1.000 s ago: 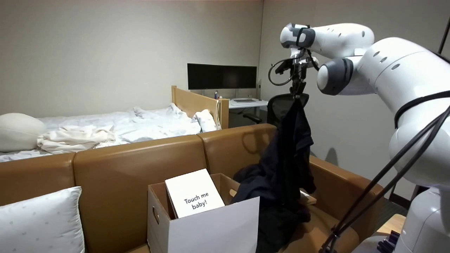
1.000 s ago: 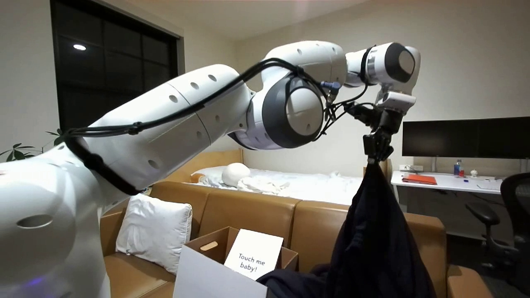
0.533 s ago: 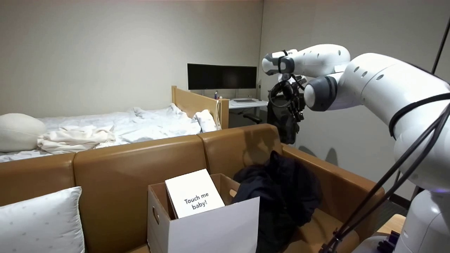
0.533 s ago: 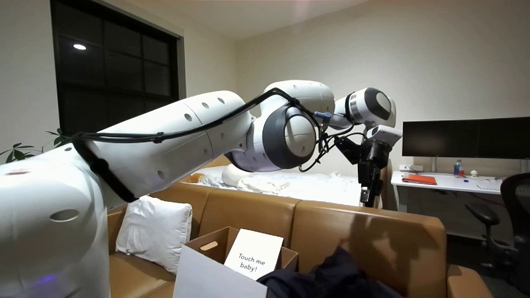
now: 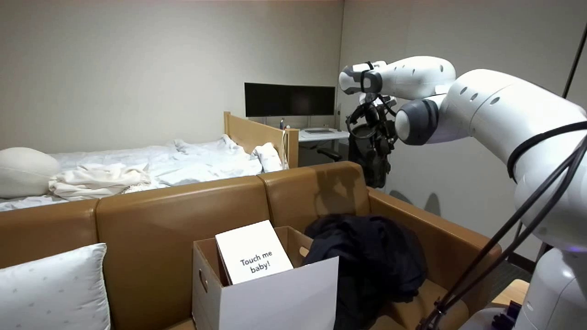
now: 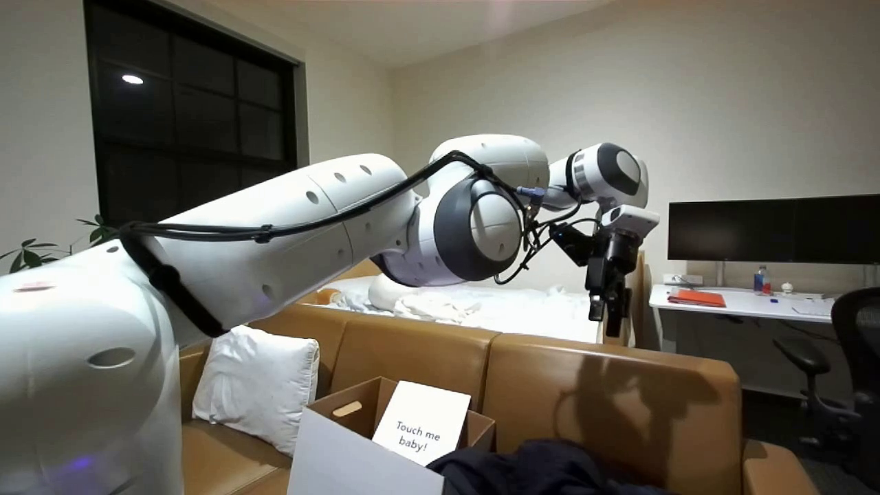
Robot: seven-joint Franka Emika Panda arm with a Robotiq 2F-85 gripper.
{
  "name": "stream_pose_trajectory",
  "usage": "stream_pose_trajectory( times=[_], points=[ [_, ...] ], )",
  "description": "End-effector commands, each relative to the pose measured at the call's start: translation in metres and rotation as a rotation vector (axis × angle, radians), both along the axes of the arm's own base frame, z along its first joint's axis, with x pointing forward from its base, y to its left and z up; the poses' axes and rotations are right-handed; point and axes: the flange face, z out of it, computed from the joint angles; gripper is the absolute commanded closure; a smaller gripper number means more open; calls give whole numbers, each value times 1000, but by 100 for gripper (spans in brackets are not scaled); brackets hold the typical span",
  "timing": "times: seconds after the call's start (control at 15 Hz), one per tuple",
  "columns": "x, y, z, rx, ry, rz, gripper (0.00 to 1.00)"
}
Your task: Remove the jersey from the box and put it on the couch
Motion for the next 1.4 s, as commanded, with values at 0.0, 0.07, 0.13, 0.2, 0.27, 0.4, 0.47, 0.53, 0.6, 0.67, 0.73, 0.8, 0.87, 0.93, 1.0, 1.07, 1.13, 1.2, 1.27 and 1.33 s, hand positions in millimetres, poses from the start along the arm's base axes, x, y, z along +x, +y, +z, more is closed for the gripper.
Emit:
stream_pose_trajectory(
  times=[0.0,0.07,0.13,0.2,0.27,0.4,0.47,0.53,0.6,0.67,0.73,0.8,0.87,0.93,1.0,1.07,1.13,1.2,1.27,1.33],
  points=[
    [-17,-22,41,119,-115,-83,0],
    [-22,-29,52,145,-150,-104,0],
    [-27,-36,62,167,-184,-125,0],
    [-32,-45,72,185,-220,-148,0],
    [-39,-55,83,202,-257,-172,0],
    [-54,-76,103,240,-326,-217,0],
    [-63,-88,113,258,-363,-236,0],
    [-71,-98,124,270,-405,-253,0],
    [-80,-112,134,273,-458,-257,0],
    [-88,-125,145,267,-511,-264,0],
    [-95,-141,154,219,-568,-241,0],
    [-103,-155,164,164,-606,-228,0],
    [-111,-171,168,105,-630,-208,0],
    [-118,-183,173,47,-641,-190,0],
    [-125,-195,167,-20,-596,-180,0],
    [-134,-206,163,-70,-550,-179,0],
    [-126,-194,166,-1,-586,-215,0],
    [-132,-201,164,-34,-565,-208,0],
    [-134,-204,162,-47,-554,-207,0],
    [-134,-205,161,-51,-550,-208,0]
  ],
)
